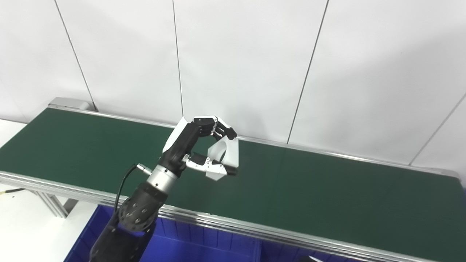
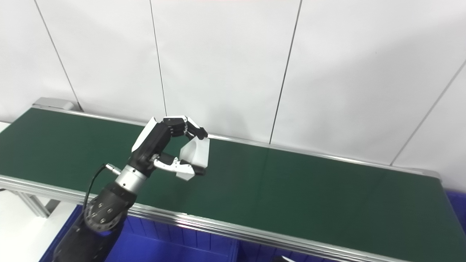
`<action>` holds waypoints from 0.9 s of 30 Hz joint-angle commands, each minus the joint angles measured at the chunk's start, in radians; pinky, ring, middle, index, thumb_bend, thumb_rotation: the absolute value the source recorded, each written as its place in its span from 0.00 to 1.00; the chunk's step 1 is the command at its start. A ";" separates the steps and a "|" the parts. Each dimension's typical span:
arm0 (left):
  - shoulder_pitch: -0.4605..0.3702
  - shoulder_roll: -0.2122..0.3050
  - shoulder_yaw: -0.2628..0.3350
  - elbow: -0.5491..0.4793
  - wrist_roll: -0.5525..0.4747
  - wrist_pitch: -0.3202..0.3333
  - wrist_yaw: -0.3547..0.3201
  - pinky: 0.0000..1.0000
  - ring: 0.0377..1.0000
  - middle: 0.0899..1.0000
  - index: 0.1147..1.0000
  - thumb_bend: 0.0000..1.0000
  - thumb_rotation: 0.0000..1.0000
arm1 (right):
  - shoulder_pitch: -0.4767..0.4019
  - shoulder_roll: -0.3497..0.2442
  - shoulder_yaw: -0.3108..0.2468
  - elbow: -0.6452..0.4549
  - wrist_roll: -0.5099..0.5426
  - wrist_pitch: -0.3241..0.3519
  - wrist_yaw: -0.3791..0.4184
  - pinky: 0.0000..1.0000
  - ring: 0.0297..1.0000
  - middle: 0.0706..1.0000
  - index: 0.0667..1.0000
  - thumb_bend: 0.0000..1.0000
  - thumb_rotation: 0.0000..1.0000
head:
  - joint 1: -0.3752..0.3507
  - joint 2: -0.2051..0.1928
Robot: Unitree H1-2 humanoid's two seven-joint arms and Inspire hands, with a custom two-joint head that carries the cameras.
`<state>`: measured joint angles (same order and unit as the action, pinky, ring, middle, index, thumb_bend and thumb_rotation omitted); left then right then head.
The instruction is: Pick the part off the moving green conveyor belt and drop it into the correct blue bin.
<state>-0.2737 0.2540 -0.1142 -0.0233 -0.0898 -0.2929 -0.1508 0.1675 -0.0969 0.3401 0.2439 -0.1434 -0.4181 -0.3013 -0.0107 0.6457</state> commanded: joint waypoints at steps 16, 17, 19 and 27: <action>0.216 0.015 -0.019 -0.209 -0.322 0.235 -0.224 0.37 0.43 0.44 0.42 0.48 0.00 | 0.037 0.020 -0.026 -0.128 -0.013 -0.051 0.024 0.57 0.64 0.67 0.65 0.62 0.00 | -0.018 0.092; 0.220 0.024 -0.022 -0.215 -0.323 0.263 -0.232 0.37 0.43 0.45 0.42 0.48 0.00 | 0.040 0.021 -0.029 -0.132 -0.013 -0.051 0.028 0.57 0.64 0.67 0.65 0.62 0.00 | -0.013 0.100; 0.228 0.042 -0.027 -0.218 -0.317 0.306 -0.251 0.38 0.43 0.45 0.41 0.48 0.00 | 0.043 0.025 -0.035 -0.136 -0.016 -0.051 0.035 0.57 0.64 0.67 0.64 0.62 0.00 | -0.008 0.107; 0.280 0.051 -0.023 -0.192 -0.268 0.397 -0.249 0.41 0.44 0.45 0.40 0.48 0.00 | 0.050 0.037 -0.054 -0.140 -0.015 -0.050 0.058 0.56 0.63 0.66 0.64 0.62 0.00 | 0.000 0.135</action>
<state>0.0067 0.2954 -0.1432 -0.2044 -0.3764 0.0949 -0.4066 0.2189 -0.0732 0.2919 0.1359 -0.1594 -0.4181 -0.2520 -0.0107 0.7792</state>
